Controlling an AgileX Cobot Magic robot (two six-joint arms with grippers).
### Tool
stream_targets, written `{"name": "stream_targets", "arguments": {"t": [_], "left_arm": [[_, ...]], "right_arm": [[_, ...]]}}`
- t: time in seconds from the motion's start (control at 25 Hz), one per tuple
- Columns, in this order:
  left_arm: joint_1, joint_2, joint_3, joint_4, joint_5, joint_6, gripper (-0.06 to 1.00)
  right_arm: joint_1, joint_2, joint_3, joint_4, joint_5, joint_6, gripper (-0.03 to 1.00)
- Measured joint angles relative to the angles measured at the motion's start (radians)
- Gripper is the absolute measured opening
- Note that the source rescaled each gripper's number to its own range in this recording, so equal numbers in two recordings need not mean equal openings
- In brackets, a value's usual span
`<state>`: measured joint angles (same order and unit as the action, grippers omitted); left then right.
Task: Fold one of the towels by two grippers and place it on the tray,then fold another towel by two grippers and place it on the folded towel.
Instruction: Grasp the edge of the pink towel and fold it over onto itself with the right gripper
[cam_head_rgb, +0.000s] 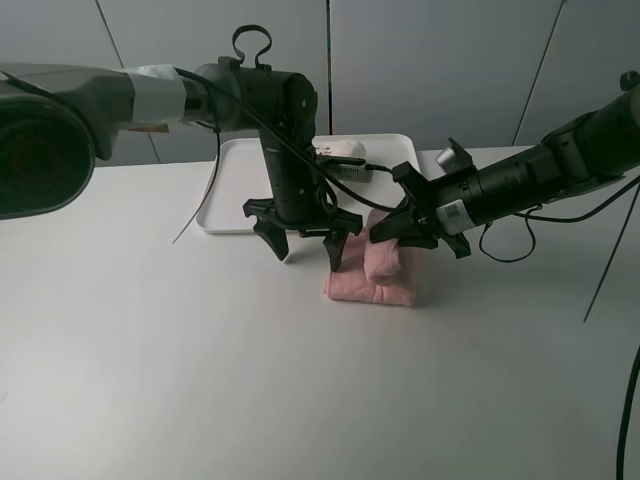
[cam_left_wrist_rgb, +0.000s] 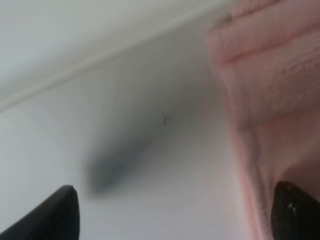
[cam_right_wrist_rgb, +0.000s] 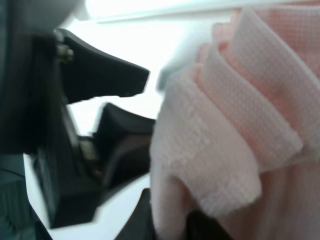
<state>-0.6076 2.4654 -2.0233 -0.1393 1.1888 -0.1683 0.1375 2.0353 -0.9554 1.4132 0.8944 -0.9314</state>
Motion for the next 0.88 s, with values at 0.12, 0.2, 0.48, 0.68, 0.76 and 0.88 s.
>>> {"name": "stream_targets", "arguments": {"t": [0.12, 0.2, 0.48, 0.68, 0.76, 0.88], "left_arm": [[0.032, -0.020, -0.056, -0.044, 0.005, 0.034, 0.99], [0.055, -0.047, -0.101, -0.065, 0.007, 0.054, 0.99], [0.104, -0.101, -0.204, -0.157, 0.024, 0.110, 0.99], [0.122, -0.101, -0.204, -0.192, 0.029, 0.126, 0.99], [0.131, -0.101, -0.204, -0.215, 0.029, 0.135, 0.99], [0.155, -0.101, -0.204, -0.230, 0.029, 0.145, 0.99]], "right_arm": [[0.000, 0.000, 0.000, 0.002, -0.008, -0.008, 0.05], [0.000, 0.000, 0.000, 0.004, -0.010, -0.010, 0.05], [0.001, 0.000, 0.000, 0.025, -0.048, 0.030, 0.12], [0.054, 0.000, 0.000, 0.124, -0.058, 0.019, 0.47], [0.086, 0.000, 0.000, 0.169, -0.043, -0.007, 0.52], [0.100, 0.000, 0.000, 0.194, 0.002, -0.040, 0.53]]}}
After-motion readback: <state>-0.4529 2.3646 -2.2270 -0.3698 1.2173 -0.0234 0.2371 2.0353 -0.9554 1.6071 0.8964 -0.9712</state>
